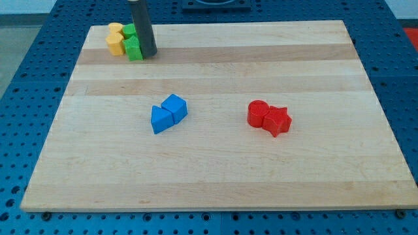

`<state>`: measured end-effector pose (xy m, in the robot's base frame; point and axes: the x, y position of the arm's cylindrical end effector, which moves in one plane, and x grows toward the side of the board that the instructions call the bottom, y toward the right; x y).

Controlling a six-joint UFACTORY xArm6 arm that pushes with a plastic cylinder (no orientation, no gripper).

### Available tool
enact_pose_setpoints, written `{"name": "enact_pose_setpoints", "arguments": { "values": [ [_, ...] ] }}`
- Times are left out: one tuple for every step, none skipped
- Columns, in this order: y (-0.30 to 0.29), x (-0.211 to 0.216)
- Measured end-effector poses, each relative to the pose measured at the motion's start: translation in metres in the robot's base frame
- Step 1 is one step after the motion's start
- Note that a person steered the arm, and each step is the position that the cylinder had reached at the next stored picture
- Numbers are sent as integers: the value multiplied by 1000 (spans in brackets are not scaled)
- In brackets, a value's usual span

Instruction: Place the arm to the left top of the triangle

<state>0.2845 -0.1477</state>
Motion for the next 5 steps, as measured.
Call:
{"name": "enact_pose_setpoints", "arguments": {
  "values": [
    [-1,0],
    [-5,-2],
    [-9,-2],
    [-9,-2],
    [16,7]
  ]
}}
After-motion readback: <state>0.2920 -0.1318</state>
